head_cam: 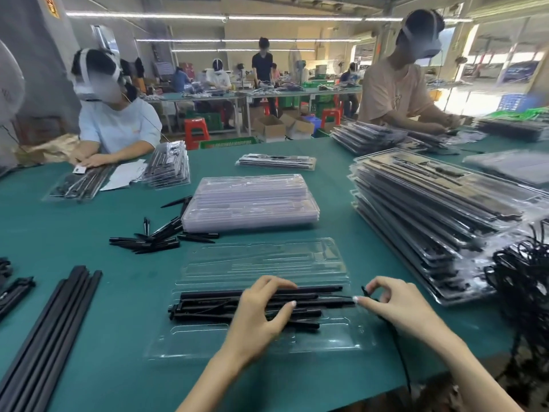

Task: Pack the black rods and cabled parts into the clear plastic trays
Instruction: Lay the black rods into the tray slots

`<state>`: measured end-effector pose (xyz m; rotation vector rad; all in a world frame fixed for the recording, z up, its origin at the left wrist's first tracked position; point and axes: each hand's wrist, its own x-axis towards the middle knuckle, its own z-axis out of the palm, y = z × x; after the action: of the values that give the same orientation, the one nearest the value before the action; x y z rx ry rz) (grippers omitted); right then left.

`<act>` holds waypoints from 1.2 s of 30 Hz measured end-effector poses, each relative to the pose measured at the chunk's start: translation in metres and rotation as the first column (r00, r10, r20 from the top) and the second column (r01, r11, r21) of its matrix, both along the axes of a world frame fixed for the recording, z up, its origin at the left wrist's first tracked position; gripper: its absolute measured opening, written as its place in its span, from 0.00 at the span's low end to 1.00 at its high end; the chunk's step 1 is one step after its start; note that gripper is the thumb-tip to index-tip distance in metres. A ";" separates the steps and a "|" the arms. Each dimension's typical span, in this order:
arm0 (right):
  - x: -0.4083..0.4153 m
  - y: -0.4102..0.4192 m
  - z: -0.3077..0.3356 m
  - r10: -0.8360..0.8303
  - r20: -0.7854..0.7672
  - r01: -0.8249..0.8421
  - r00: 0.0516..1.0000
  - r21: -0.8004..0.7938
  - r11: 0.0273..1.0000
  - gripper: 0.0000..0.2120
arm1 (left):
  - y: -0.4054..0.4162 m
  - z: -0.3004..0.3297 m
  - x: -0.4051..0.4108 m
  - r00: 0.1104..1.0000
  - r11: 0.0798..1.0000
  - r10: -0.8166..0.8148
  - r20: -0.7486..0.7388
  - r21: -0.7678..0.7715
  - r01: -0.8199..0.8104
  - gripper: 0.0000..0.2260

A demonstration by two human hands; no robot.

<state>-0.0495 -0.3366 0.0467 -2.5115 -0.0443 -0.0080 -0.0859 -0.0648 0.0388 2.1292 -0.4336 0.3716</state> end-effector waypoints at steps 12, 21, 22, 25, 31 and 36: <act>0.031 0.041 0.028 -0.059 -0.170 0.161 0.984 0.684 0.712 0.09 | -0.078 0.033 -0.067 0.413 0.795 -0.606 -0.680 -0.530 0.294 0.02; 0.041 0.042 0.007 -0.070 -0.068 0.098 0.995 0.662 0.743 0.12 | 0.042 0.063 -0.081 0.674 0.920 -0.351 -0.650 -0.106 0.377 0.10; 0.045 0.039 0.006 -0.091 -0.070 0.115 0.993 0.670 0.734 0.12 | 0.046 0.064 -0.085 0.645 0.917 -0.358 -0.675 -0.124 0.379 0.12; 0.053 0.033 0.000 -0.080 -0.076 0.110 0.994 0.648 0.754 0.11 | 0.062 0.070 -0.094 0.538 0.918 -0.350 -0.766 -0.167 0.359 0.20; 0.054 0.032 -0.021 -0.075 -0.111 0.126 0.991 0.583 0.802 0.10 | 0.138 0.117 -0.093 0.747 0.973 -0.022 -0.665 0.156 0.168 0.12; 0.051 0.027 -0.025 -0.024 -0.088 0.067 0.996 0.528 0.846 0.08 | 0.229 0.146 -0.101 0.904 0.919 0.286 -0.318 0.359 -0.164 0.27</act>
<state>0.0019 -0.3092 0.0221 -1.9506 0.0453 0.0525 -0.1866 0.1639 0.1849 2.5158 -0.0231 0.0232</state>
